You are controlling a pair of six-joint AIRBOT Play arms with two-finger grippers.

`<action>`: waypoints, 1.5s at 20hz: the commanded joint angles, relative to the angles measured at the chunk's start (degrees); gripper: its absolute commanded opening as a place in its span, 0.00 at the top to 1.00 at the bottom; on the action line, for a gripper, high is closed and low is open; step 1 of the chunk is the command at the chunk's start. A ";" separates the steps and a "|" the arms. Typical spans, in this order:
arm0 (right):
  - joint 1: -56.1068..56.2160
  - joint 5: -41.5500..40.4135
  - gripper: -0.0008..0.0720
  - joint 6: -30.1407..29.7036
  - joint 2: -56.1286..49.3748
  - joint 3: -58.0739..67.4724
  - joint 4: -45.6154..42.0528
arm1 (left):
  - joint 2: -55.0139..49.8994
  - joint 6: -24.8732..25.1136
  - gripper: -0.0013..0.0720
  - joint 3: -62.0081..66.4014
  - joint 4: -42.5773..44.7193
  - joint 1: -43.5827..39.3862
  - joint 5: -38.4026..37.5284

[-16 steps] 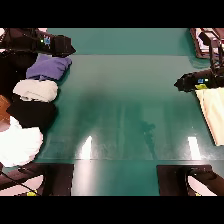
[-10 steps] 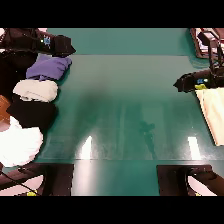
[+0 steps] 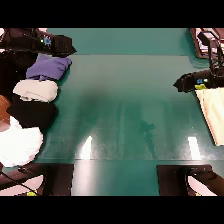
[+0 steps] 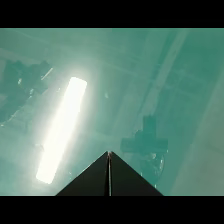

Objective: Fold the shirts.

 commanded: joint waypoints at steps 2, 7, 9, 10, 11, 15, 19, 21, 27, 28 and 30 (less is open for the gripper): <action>0.07 -0.02 0.96 0.07 0.00 0.04 0.00 | 0.02 3.08 0.38 0.00 5.99 -0.04 5.33; 0.07 -0.07 0.96 0.07 0.00 0.02 0.02 | -6.71 -4.57 0.08 0.00 32.39 4.68 12.20; 0.07 -0.66 0.96 0.07 0.00 0.04 0.04 | -12.94 -6.34 0.08 0.00 31.65 9.60 13.75; 0.07 -1.05 0.96 0.07 0.00 0.04 0.09 | -16.59 -7.28 0.08 0.00 30.80 12.07 14.64; 0.09 -1.42 0.96 0.09 0.00 0.02 0.11 | -19.82 -7.67 0.08 0.00 29.73 13.97 15.45; 0.09 -2.99 0.96 0.09 -0.02 0.02 0.15 | -30.14 -7.65 0.08 0.02 25.24 18.80 19.50; 0.09 -3.54 0.96 0.09 -0.04 0.02 0.17 | -34.25 -7.52 0.08 0.02 24.96 19.17 22.56; 0.09 -3.52 0.96 0.09 -0.04 0.02 0.15 | -34.29 -7.54 0.10 0.33 24.94 19.17 22.71; 0.09 -5.35 0.96 0.09 0.07 0.09 0.17 | -31.63 -7.50 0.95 8.57 24.79 19.17 12.87; 0.09 -6.91 0.96 0.09 0.50 0.17 0.20 | -29.57 -7.50 0.95 10.32 24.55 19.17 11.85; 0.07 -11.15 0.96 0.09 1.81 1.73 0.15 | -23.45 -6.91 0.95 13.84 23.43 19.17 10.08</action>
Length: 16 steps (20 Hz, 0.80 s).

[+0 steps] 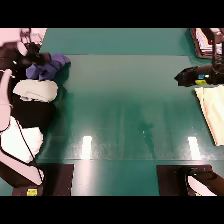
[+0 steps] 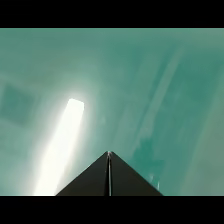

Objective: Fold the shirts.

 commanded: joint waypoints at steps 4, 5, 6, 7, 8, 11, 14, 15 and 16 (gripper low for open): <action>0.04 -9.25 0.96 -0.02 2.16 9.68 -0.48 | 20.98 5.77 0.95 11.87 -4.70 -1.75 -11.17; 0.04 -9.70 0.96 -0.04 2.16 11.58 -0.50 | 25.11 6.71 0.95 11.98 -4.68 -3.17 -12.26; 0.04 -10.08 0.96 -0.04 2.14 13.27 -0.50 | 28.96 6.73 0.95 11.98 -4.63 -5.18 -13.49; 0.04 -10.27 0.96 -0.04 2.14 14.45 -0.48 | 32.06 6.71 0.95 11.96 -4.46 -7.67 -15.34; 0.04 -10.27 0.96 -0.04 2.16 15.19 -0.48 | 34.12 6.71 0.95 11.96 -4.28 -10.49 -17.33; 0.04 -9.33 0.96 -0.04 2.19 15.91 -0.46 | 35.76 5.66 0.95 10.32 -4.26 -20.61 -23.47; 0.04 -6.71 0.96 -0.04 2.19 15.91 -0.42 | 34.88 1.55 0.95 1.51 -4.33 -31.71 -25.75; 0.04 -5.79 0.96 -0.04 2.19 15.91 -0.44 | 34.29 0.35 0.95 -2.60 -4.68 -35.89 -25.79; 0.04 -4.92 0.96 -0.04 2.19 15.91 -0.44 | 33.64 -0.11 0.95 -6.47 -5.70 -39.78 -25.31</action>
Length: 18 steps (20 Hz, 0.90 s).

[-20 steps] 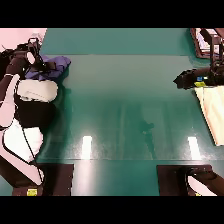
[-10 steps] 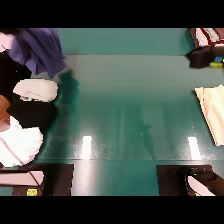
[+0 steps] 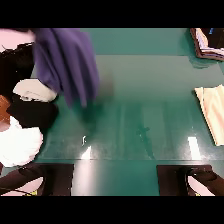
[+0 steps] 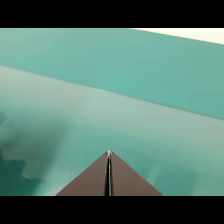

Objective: Fold the shirts.

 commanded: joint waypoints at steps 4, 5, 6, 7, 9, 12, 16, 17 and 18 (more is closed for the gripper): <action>0.04 4.42 0.96 -0.02 0.02 0.35 0.02 | -3.15 -2.73 0.17 -21.73 -10.54 -22.25 10.51; 0.04 4.83 0.96 -0.02 0.02 0.35 0.02 | -3.56 -2.23 0.16 -22.82 -9.27 -22.95 12.55; 0.04 5.29 0.96 -0.02 0.02 0.35 0.02 | -3.72 -2.36 0.16 -22.62 -6.62 -22.43 12.46; 0.04 5.57 0.96 -0.02 0.02 0.35 0.00 | -3.54 -2.64 0.16 -21.88 -2.51 -20.96 11.23; 0.04 5.64 0.96 -0.02 0.02 0.35 0.04 | -3.37 -4.44 0.16 -19.89 4.70 -15.30 6.54; 0.04 5.66 0.96 -0.02 0.00 0.35 0.04 | -3.39 -4.46 0.16 -21.94 3.65 -3.30 4.48; 0.07 5.62 0.96 0.00 0.00 0.33 0.04 | -3.56 -3.65 0.16 -34.49 -5.90 8.57 7.80; 0.04 5.62 0.96 0.00 0.00 0.33 0.02 | -3.69 -2.62 0.16 -38.47 -9.03 10.51 9.55; 0.04 5.57 0.96 0.00 -0.02 0.33 0.04 | -4.11 -0.74 0.16 -42.14 -12.44 11.85 11.50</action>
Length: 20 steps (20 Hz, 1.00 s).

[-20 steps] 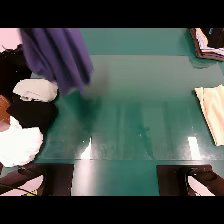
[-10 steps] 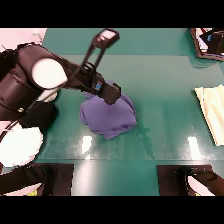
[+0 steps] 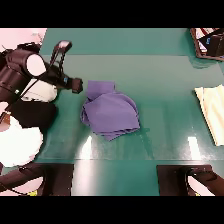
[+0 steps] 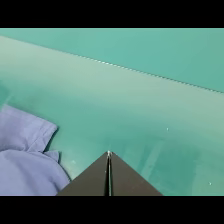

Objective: Fold the shirts.

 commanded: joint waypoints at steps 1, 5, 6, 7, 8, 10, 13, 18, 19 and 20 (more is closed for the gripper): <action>0.04 0.04 0.96 0.02 -0.04 0.04 0.02 | -0.79 3.87 0.16 -11.67 -10.62 6.82 5.68; 0.07 0.24 0.96 0.02 -0.04 0.04 0.39 | -4.61 5.18 0.16 -16.85 -13.68 6.95 9.18; 0.07 0.37 0.96 0.02 -0.04 0.04 0.48 | -5.31 5.18 0.16 -16.85 -13.92 6.93 9.86; 0.07 0.55 0.96 0.04 -0.04 0.04 0.48 | -6.10 5.20 0.16 -16.85 -14.45 6.93 10.49; 0.07 0.68 0.96 0.02 -0.04 0.04 0.48 | -6.62 5.20 0.16 -16.85 -15.30 6.93 10.67; 0.07 0.76 0.96 0.02 -0.04 0.04 0.48 | -8.02 5.27 0.16 -16.87 -17.18 6.93 10.62; 0.07 0.76 0.96 0.02 -0.04 0.04 0.48 | -9.86 9.07 0.16 -16.85 -23.08 6.93 10.62; 0.07 0.85 0.96 0.02 -0.04 0.04 0.48 | -10.10 9.77 0.74 -16.85 -24.79 6.93 11.30; 0.07 0.98 0.96 0.02 -0.04 0.04 0.48 | -10.10 9.88 0.94 -16.85 -24.76 6.93 11.58; 0.04 1.44 0.96 0.02 -0.04 0.04 0.44 | -10.08 9.75 0.94 -16.72 -24.76 6.93 11.69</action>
